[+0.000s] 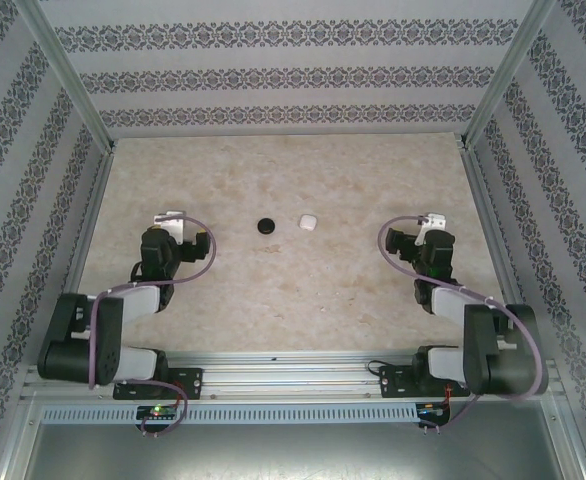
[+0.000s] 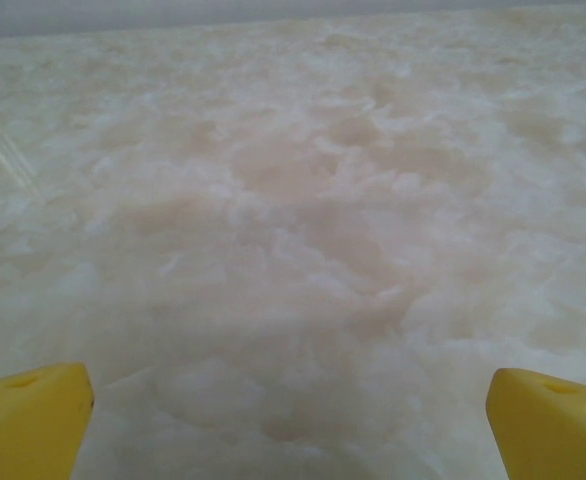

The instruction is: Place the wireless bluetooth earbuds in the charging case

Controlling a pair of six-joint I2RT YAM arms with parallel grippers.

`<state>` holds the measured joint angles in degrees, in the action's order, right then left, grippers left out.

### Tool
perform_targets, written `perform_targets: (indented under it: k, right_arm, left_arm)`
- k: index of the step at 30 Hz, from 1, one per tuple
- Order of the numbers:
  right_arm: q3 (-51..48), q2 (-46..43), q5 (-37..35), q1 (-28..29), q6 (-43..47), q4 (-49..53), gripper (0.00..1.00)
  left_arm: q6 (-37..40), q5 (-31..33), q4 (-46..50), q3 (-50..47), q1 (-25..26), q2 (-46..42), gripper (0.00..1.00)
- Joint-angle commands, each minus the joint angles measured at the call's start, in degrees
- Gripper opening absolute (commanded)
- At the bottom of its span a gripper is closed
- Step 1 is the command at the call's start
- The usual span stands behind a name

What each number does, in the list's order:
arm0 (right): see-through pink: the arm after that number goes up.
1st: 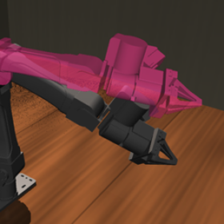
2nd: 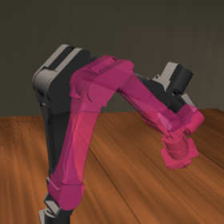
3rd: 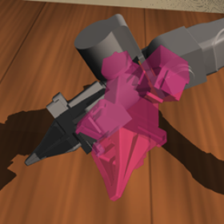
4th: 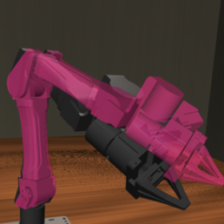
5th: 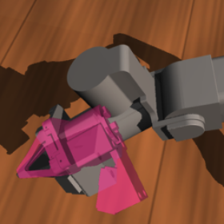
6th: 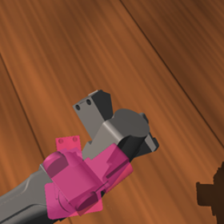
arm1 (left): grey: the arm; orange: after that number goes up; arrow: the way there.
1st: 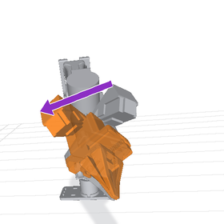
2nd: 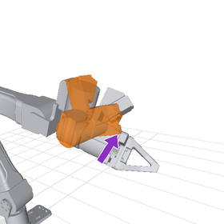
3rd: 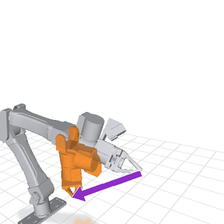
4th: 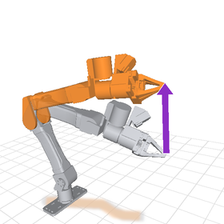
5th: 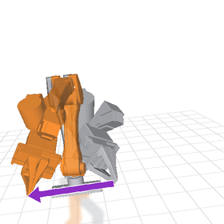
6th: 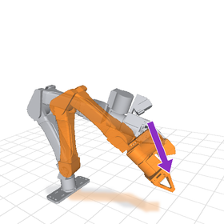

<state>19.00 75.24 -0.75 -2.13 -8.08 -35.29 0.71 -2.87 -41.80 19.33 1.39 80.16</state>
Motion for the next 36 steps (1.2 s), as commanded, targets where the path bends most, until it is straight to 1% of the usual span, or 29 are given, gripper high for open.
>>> perform_targets:
  k: [1,2,3,4,5,6,8,10,12,18,20,21,36]
  right_arm:
    - [3.48,2.26,2.09,-0.15,3.43,-6.47,0.98]
    - [3.07,4.06,1.18,-0.24,3.07,-9.75,0.98]
    - [3.22,5.84,1.00,-0.50,2.66,-10.27,0.98]
    - [3.15,7.30,1.73,-0.46,2.89,-12.83,0.98]
    - [3.65,8.01,3.88,-0.15,4.20,-11.93,0.98]
    - [3.99,9.29,3.06,0.49,4.85,-12.29,0.98]
    - [3.31,11.82,1.64,1.62,5.62,-16.35,0.98]
    - [3.85,10.98,1.11,2.09,6.10,-13.82,0.98]
    - [3.61,11.39,1.11,2.04,6.06,-15.04,0.98]
    - [3.58,11.13,0.76,2.21,6.28,-14.63,0.98]
    - [3.64,11.15,0.78,2.22,6.27,-14.62,0.98]
    - [3.67,11.15,0.75,2.22,6.24,-14.56,0.98]
    - [3.47,11.35,0.59,2.75,6.93,-15.09,0.98]
  left_arm:
    - [0.00,0.47,-11.08,0.08,-1.28,3.65,1.00]
    - [-0.01,0.08,-12.84,-0.04,-1.43,5.28,1.00]
    - [-0.08,-0.07,-14.70,-0.21,-1.42,7.03,1.00]
    - [-0.07,-0.24,-16.59,-0.51,-1.46,8.52,1.00]
    - [-0.05,-0.28,-18.96,-0.90,-1.47,10.15,1.00]
    - [-0.07,0.20,-20.84,-1.13,-1.57,11.38,1.00]
    - [-0.97,1.40,-16.01,0.06,-1.73,10.22,1.00]
    - [-0.68,0.62,-15.22,1.20,-2.03,10.85,1.00]
    - [-1.40,1.59,-10.85,3.10,-2.11,10.50,1.00]
    - [-1.03,1.47,-11.37,3.04,-2.13,10.64,1.00]
    - [-0.12,-1.10,-11.18,3.08,-2.03,10.71,1.00]
    - [-0.01,-1.27,-11.47,2.95,-2.02,10.65,1.00]
    - [-0.01,-1.51,-11.33,3.07,-2.04,10.70,1.00]
